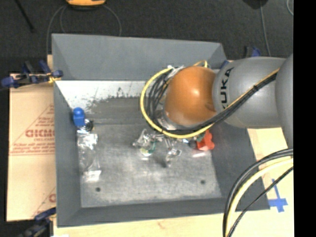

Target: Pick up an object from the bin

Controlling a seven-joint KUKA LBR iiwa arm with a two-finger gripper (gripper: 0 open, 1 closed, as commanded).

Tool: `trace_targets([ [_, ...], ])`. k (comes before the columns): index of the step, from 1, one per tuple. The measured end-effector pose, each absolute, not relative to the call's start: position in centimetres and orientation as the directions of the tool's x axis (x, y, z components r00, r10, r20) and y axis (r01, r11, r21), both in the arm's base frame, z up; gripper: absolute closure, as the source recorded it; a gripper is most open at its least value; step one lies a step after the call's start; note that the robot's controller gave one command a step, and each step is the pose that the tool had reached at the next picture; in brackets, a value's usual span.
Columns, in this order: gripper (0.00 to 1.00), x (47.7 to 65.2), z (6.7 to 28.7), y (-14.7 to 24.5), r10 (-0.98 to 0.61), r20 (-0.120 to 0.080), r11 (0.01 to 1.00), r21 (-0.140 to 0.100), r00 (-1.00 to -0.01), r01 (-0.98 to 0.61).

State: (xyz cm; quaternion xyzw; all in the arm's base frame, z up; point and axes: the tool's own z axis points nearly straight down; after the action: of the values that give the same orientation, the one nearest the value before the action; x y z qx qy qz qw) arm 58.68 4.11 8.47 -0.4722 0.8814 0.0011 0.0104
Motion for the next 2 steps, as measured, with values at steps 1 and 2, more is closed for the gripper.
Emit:
trace_targets([
  [1, 1.0, 58.9, 8.7, 3.9, -0.83, -0.02, 0.557, -0.014, -0.557, -0.83],
  [2, 1.0, 58.9, 12.3, 3.7, -0.823, -0.005, 0.568, -0.007, -0.568, -0.823],
])
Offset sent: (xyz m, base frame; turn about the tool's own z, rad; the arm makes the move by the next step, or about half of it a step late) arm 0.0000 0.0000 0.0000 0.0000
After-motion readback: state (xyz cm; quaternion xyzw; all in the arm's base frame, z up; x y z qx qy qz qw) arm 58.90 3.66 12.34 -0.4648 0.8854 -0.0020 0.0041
